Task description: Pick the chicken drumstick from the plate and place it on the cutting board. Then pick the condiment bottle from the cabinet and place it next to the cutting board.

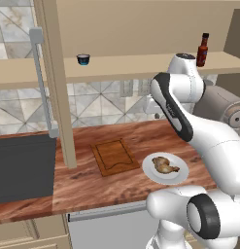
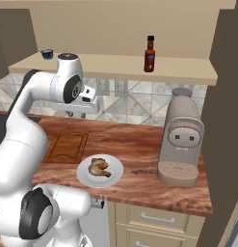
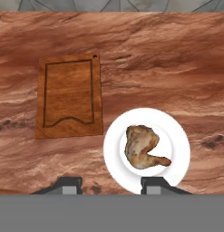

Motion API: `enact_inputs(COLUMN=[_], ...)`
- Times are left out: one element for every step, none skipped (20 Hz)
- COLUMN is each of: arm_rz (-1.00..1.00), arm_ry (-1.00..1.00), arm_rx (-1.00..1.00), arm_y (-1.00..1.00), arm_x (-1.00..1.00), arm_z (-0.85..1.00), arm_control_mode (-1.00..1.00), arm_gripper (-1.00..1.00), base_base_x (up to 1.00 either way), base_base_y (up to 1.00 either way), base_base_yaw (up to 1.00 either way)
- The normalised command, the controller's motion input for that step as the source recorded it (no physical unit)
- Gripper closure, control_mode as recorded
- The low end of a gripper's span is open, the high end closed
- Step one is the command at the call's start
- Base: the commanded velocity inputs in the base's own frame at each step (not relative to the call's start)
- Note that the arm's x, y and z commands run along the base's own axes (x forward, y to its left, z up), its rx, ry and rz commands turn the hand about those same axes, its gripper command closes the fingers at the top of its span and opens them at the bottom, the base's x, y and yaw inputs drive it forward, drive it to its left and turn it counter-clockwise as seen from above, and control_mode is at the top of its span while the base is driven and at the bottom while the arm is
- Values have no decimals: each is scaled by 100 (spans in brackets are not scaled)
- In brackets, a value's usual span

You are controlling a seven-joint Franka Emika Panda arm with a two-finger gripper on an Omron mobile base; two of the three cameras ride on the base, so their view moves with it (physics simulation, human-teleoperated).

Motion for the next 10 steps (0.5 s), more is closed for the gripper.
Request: enact_inputs(arm_rz=[0,0,0,0,0,0,0,0,0,0], arm_ry=[0,0,0,0,0,0,0,0,0,0], arm_rx=[0,0,0,0,0,0,0,0,0,0], arm_y=[0,0,0,0,0,-3,-1,-1,-2,-4], arm_x=[-1,-1,-4,-5,-6,-3,-4,-5,-4,-4], arm_z=[-2,-4,-7,-9,-6,-4,-5,-8,-7,-8], arm_control_mode=[-100,-100,-100,-100,-100,-100,-100,-100,-100,-100], arm_gripper=[-100,-100,-100,-100,-100,-100,-100,-100,-100,-100], base_base_x=[0,0,0,0,0,0,0,0,0,0], base_base_y=[0,0,0,0,0,0,0,0,0,0], base_base_yaw=[0,0,0,0,0,0,0,0,0,0])
